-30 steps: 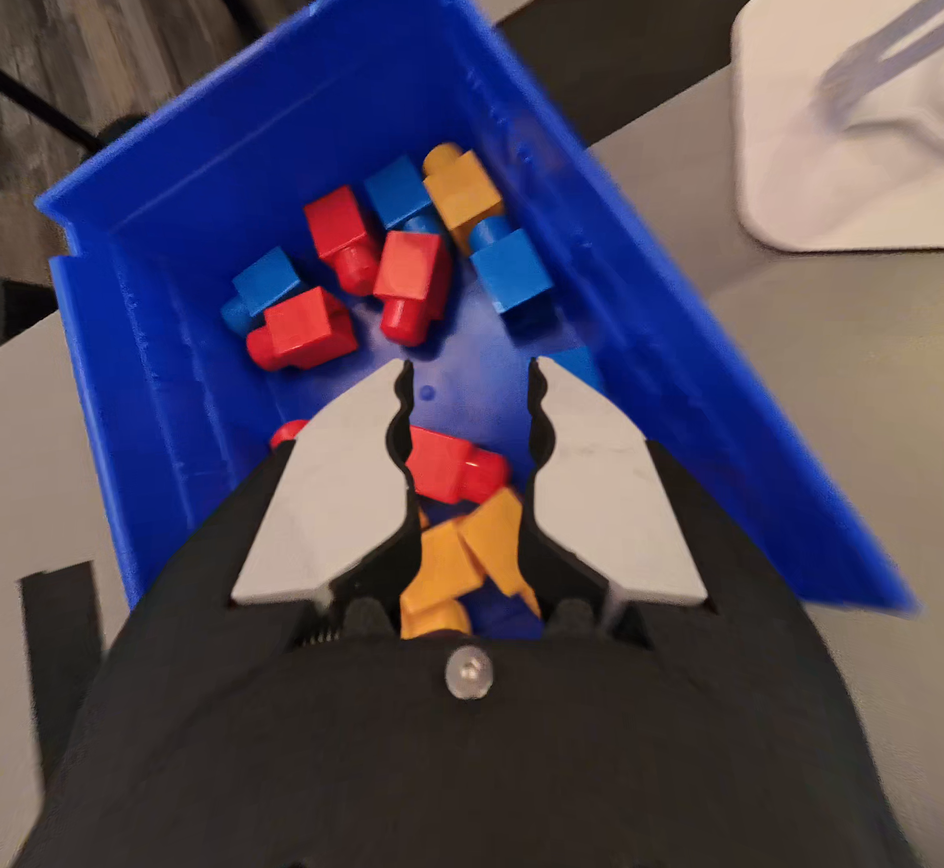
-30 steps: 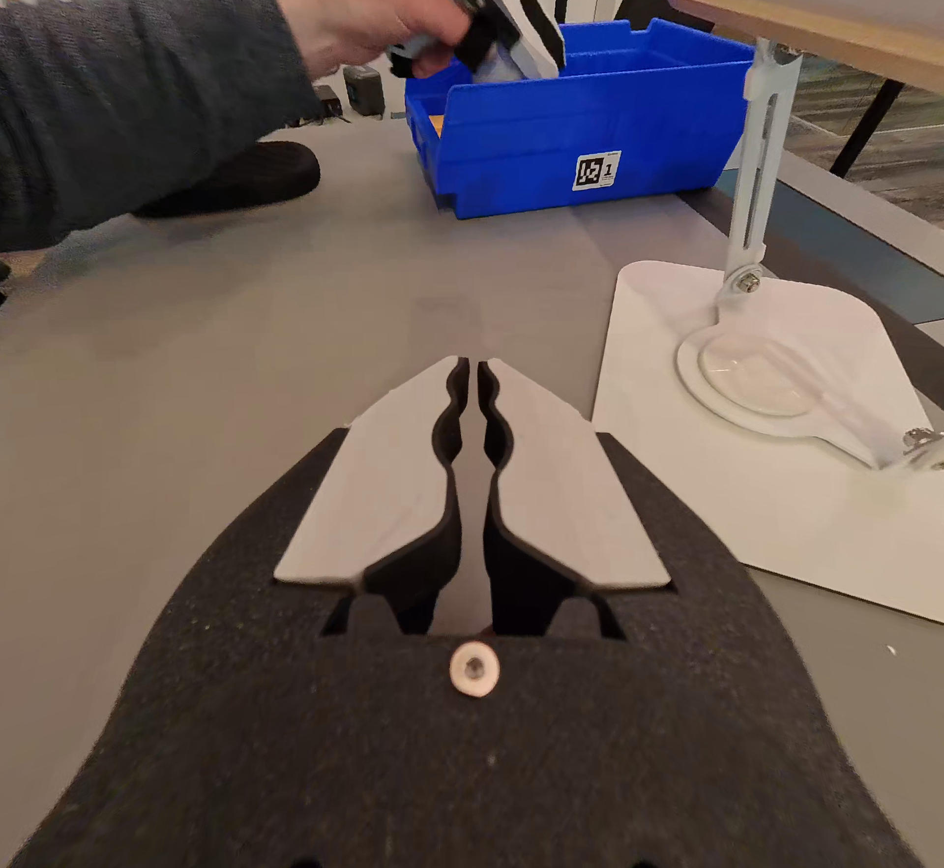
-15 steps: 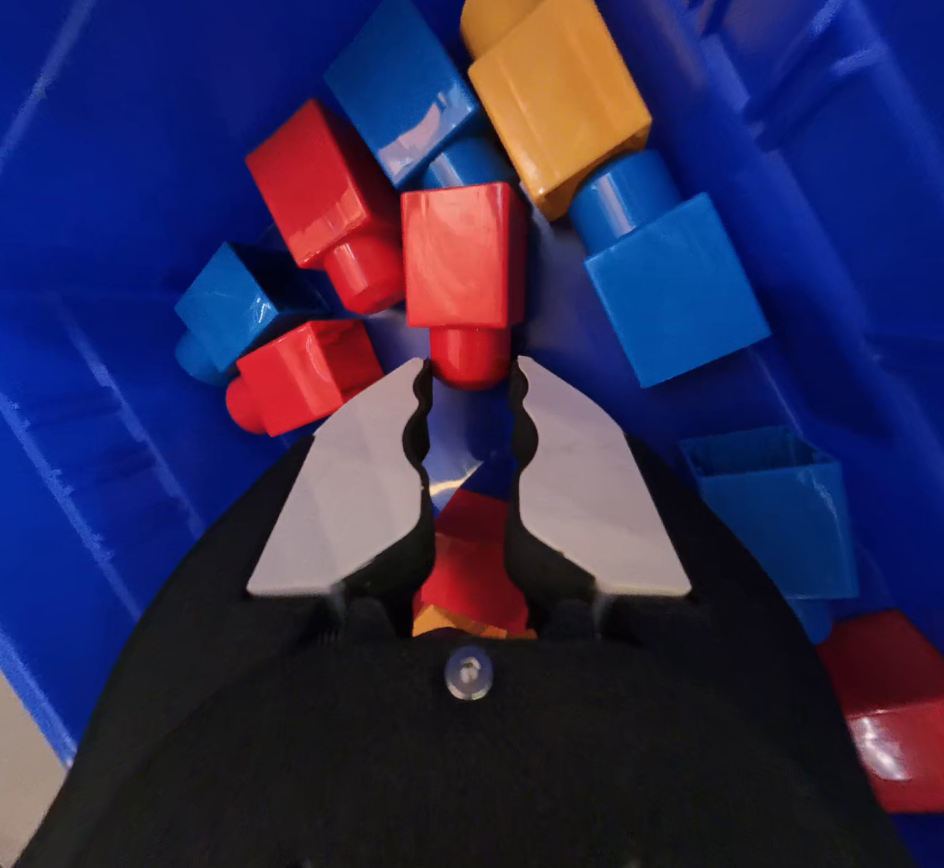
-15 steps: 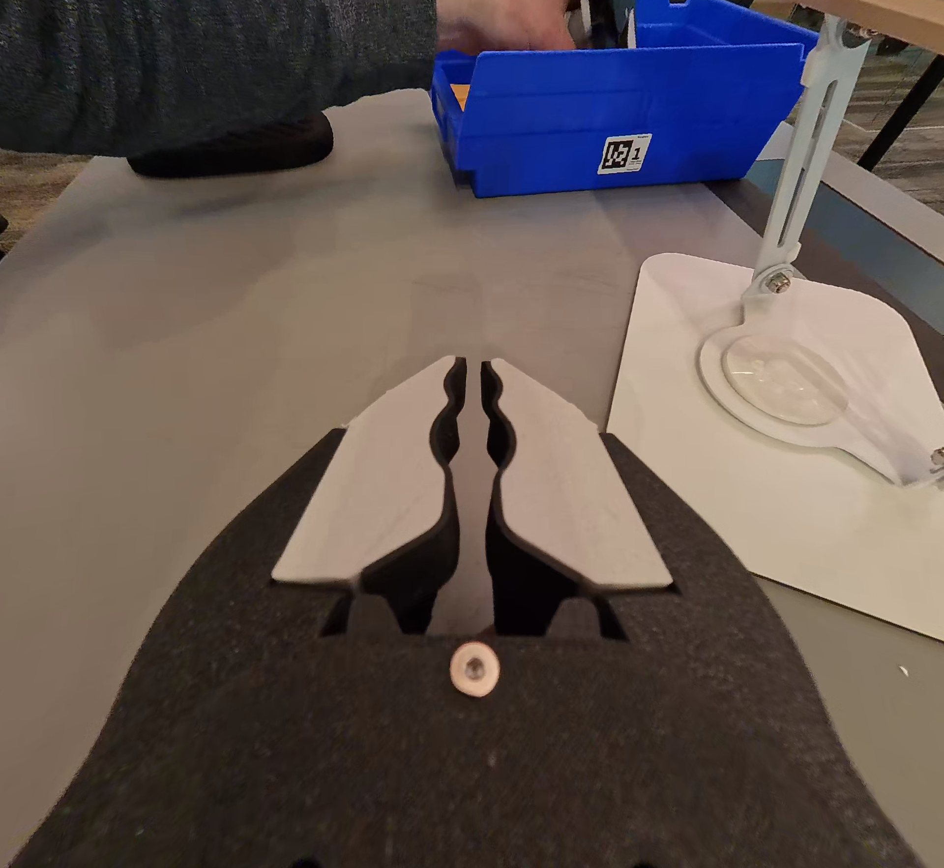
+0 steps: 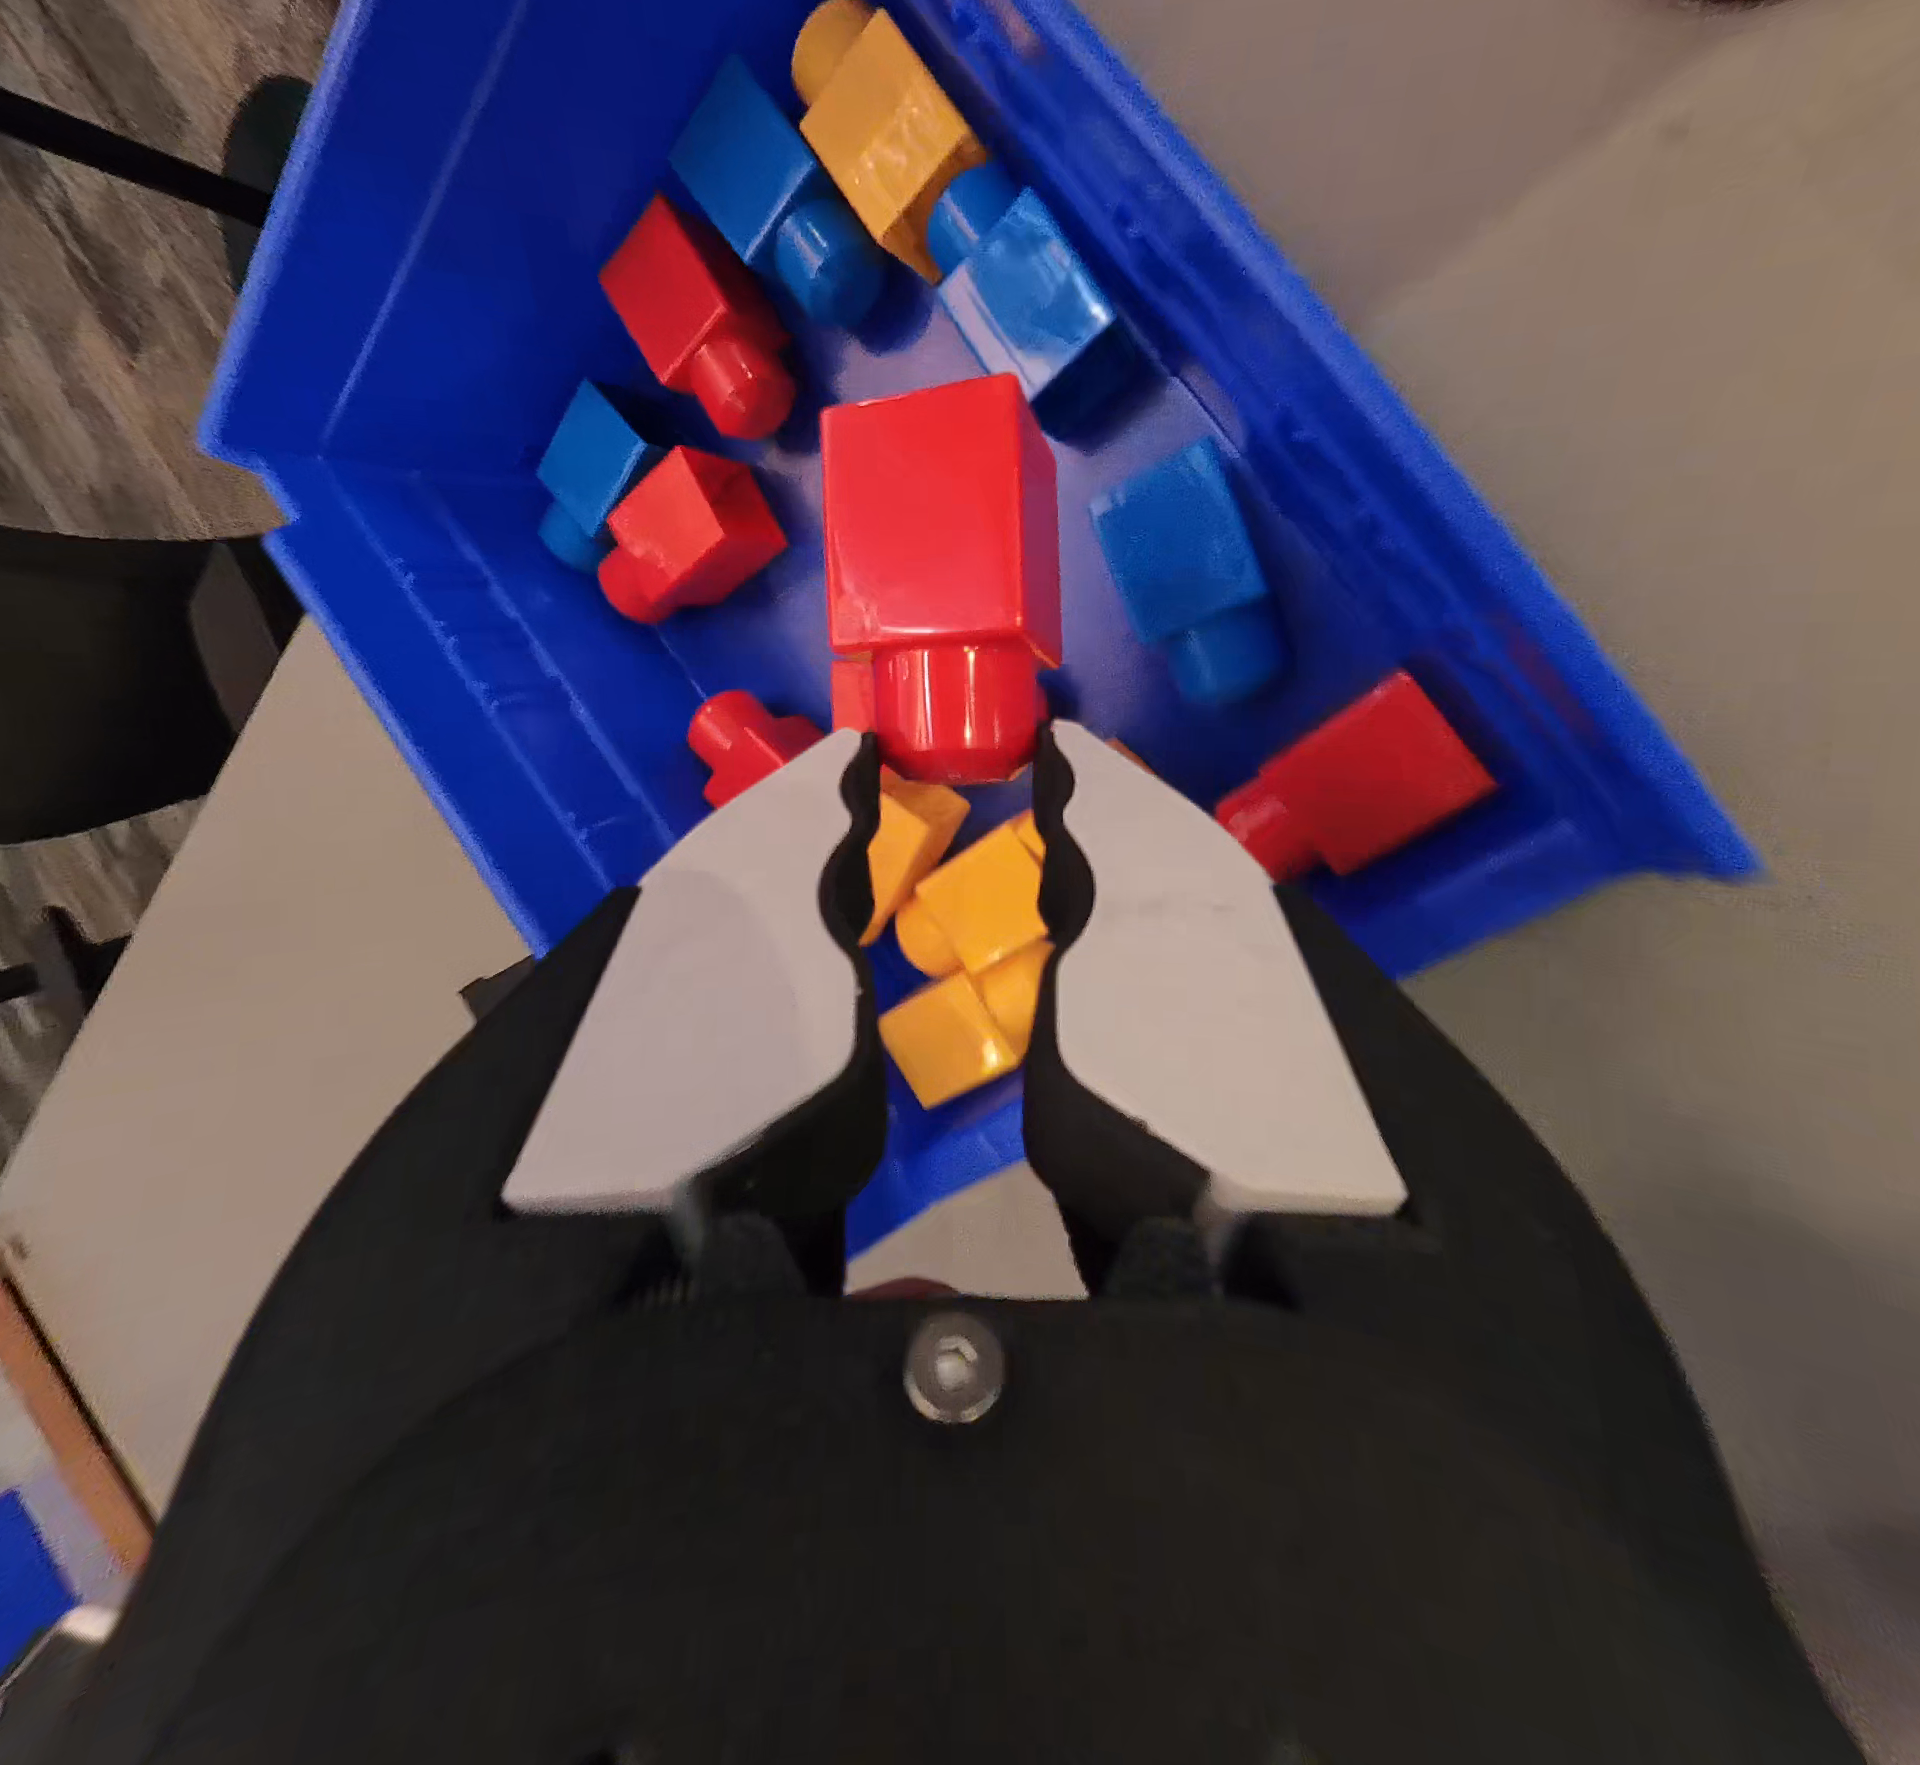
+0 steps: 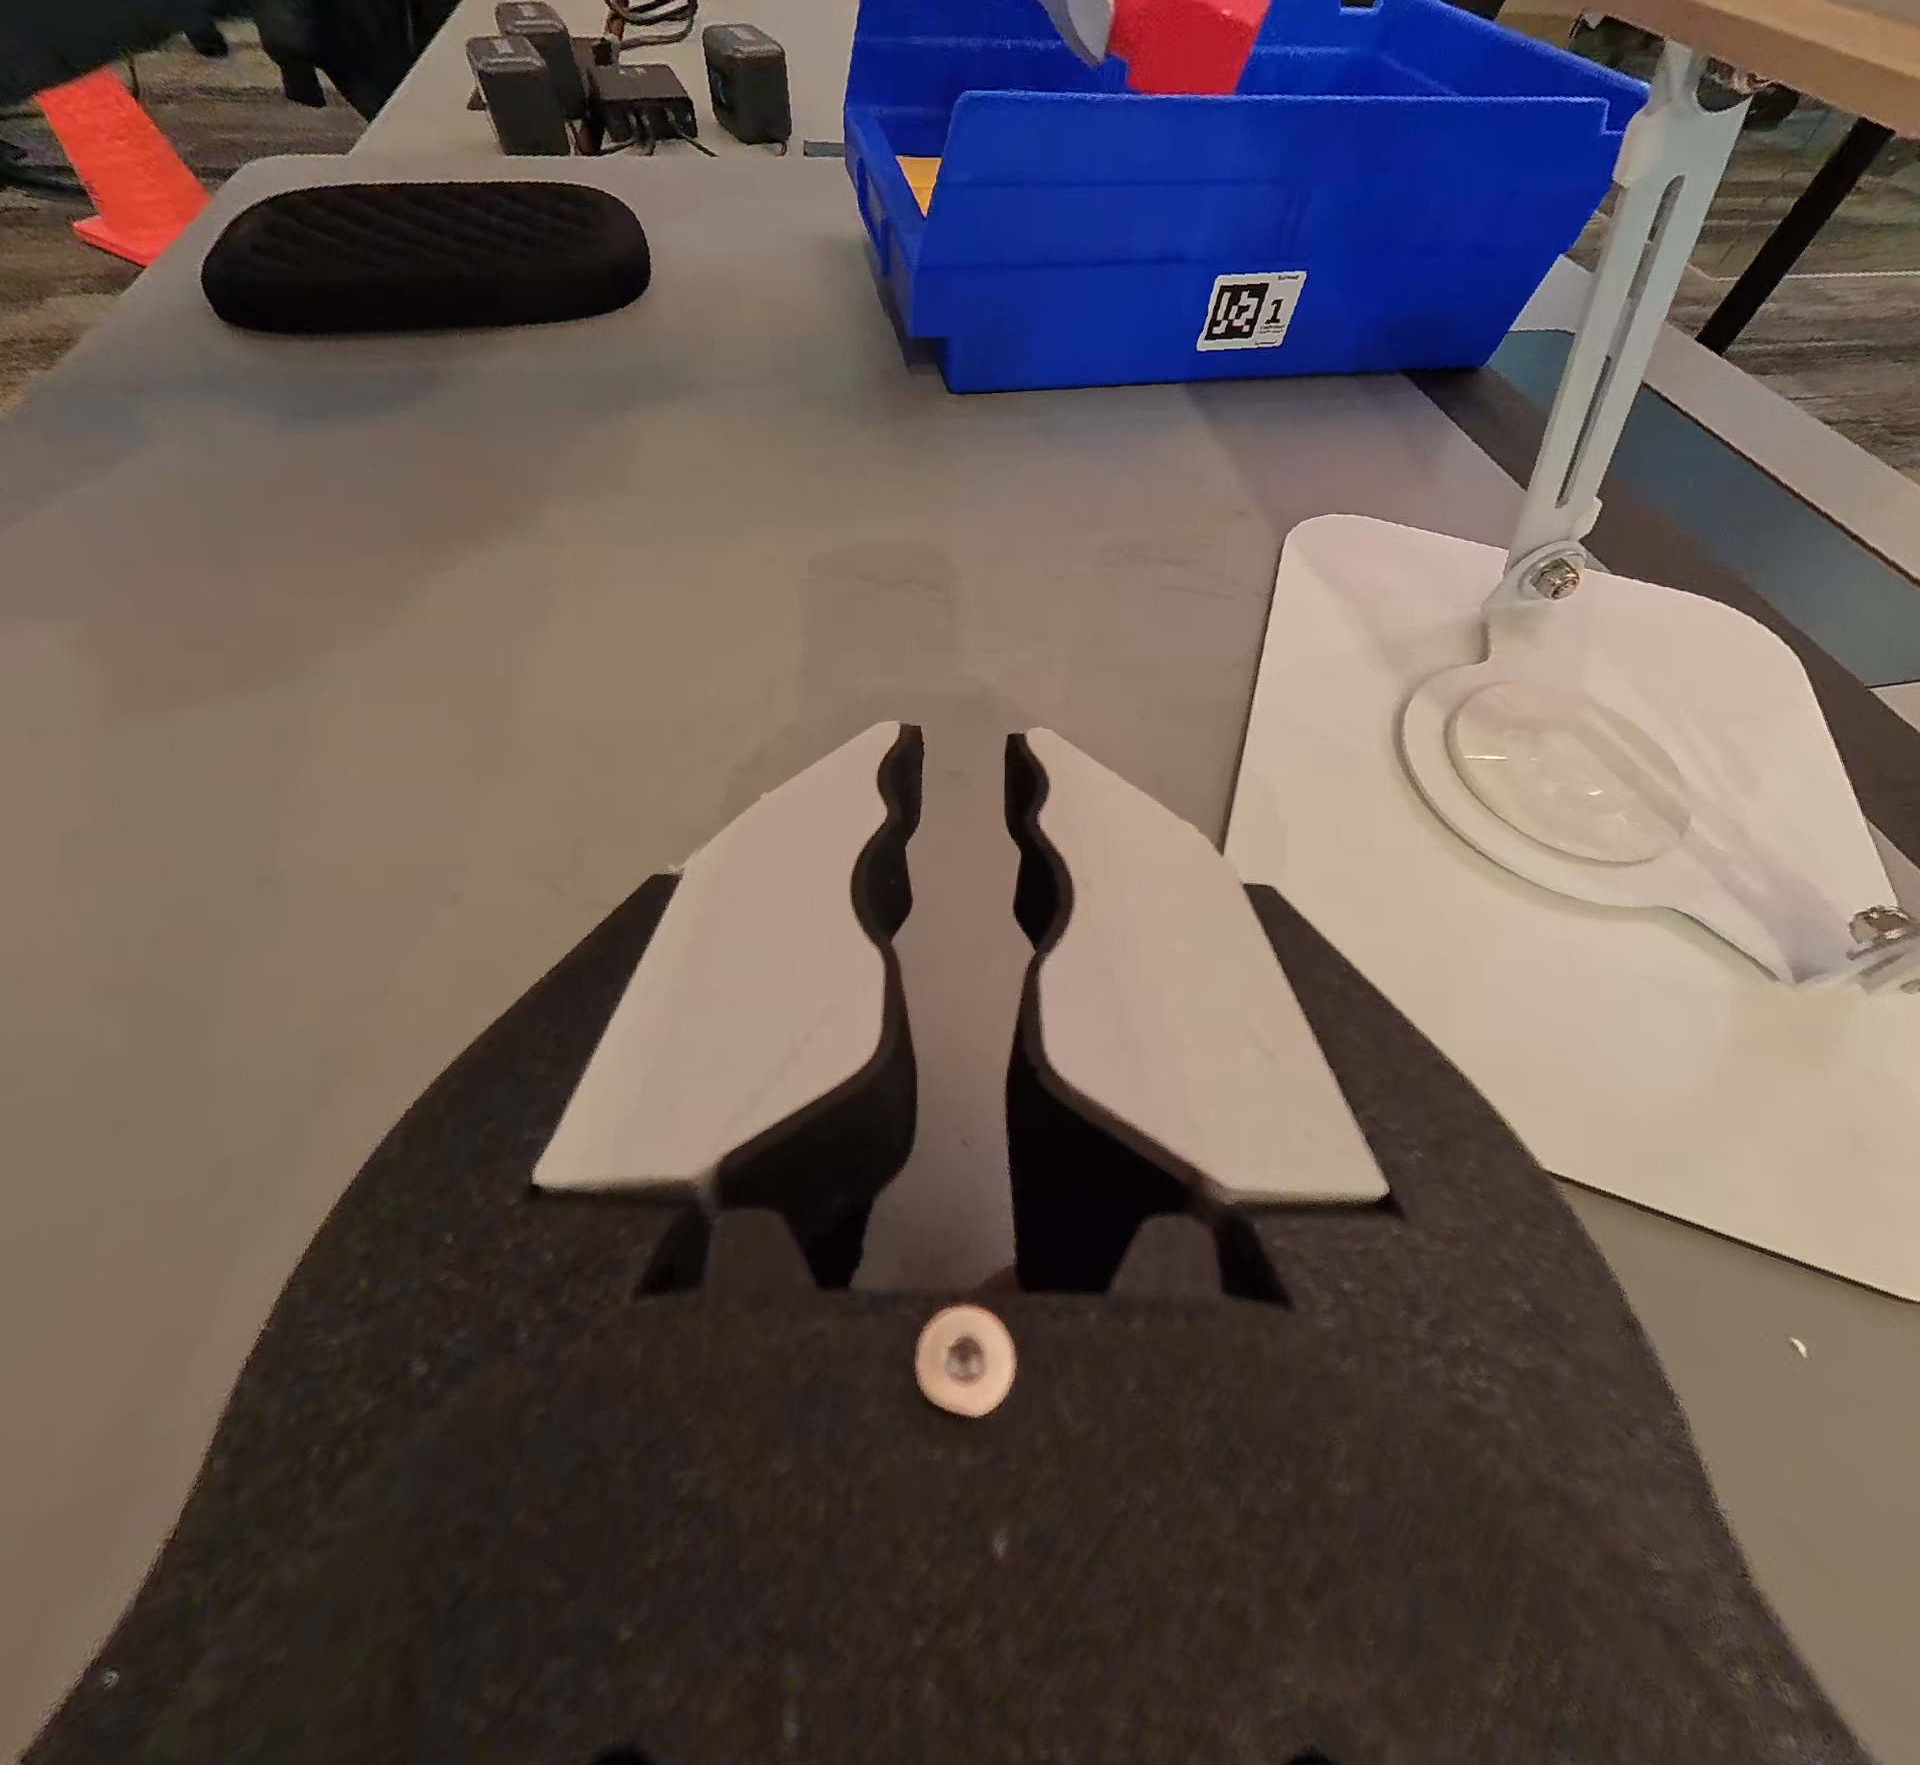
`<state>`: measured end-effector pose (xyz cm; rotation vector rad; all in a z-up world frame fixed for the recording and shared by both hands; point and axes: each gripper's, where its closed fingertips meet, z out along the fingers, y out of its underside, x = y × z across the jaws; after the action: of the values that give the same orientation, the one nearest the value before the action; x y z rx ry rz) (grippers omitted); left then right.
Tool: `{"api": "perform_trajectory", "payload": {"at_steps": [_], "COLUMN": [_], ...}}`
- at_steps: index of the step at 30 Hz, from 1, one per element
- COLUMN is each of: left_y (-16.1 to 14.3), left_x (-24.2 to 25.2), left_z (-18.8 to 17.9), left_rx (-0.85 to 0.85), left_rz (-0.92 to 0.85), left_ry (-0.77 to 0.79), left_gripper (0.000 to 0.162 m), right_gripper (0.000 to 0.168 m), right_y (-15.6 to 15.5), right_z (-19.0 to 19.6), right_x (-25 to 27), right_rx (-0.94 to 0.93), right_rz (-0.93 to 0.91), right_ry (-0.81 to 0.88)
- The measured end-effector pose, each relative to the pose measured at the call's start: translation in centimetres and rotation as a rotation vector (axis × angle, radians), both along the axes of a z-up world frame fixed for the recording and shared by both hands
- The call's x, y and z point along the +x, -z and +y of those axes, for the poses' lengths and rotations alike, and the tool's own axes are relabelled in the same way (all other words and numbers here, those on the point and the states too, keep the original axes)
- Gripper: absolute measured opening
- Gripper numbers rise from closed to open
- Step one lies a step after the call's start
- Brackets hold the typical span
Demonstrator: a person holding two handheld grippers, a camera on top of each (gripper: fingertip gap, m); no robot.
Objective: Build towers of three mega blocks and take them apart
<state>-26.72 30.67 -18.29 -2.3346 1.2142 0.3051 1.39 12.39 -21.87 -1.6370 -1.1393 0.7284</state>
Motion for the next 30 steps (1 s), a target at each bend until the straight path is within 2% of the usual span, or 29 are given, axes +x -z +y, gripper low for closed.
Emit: {"api": "perform_trajectory", "payload": {"at_steps": [1,9,13,18,22,26,28,29,30], "left_y": [-0.6,-4.2,-3.1,-0.7,0.1,0.1,0.3,0.4,0.6], "left_x": [0.2,5.0,9.5,15.6,19.0,20.8,21.1,21.2,21.3], "left_z": [-0.9,-8.9,-13.3,-17.6,-19.2,-19.4,-19.5,-19.6,-19.6], "left_rx": [0.005,-0.037,-0.113,-0.261,-0.362,-0.436,-0.458,-0.468,-0.474], "left_rz": [0.007,0.009,0.069,0.020,-0.053,-0.119,-0.124,-0.128,-0.130], "left_ry": [0.014,0.191,0.336,0.435,0.459,0.447,0.442,0.443,0.441], "left_gripper": [0.028,0.027,0.027,0.028,0.027,0.027,0.027,0.027,0.027], "right_gripper": [0.016,0.041,0.048,0.057,0.060,0.056,0.047,0.037,0.037], "right_y": [0.0,-1.1,-2.0,-2.8,-3.3,-2.5,-2.4,-2.3,-2.2], "right_z": [0.0,-0.2,-0.8,-0.6,0.0,0.8,1.2,1.3,1.3], "right_x": [0.0,-1.4,-3.4,-5.5,-6.1,-5.9,-5.5,-5.4,-5.3], "right_rx": [0.003,0.056,0.148,0.368,0.629,0.733,0.771,0.777,0.776], "right_rz": [-0.002,0.040,0.013,-0.102,-0.268,-0.397,-0.441,-0.456,-0.466], "right_ry": [0.000,-0.033,-0.087,-0.067,0.008,0.087,0.119,0.122,0.123]}}
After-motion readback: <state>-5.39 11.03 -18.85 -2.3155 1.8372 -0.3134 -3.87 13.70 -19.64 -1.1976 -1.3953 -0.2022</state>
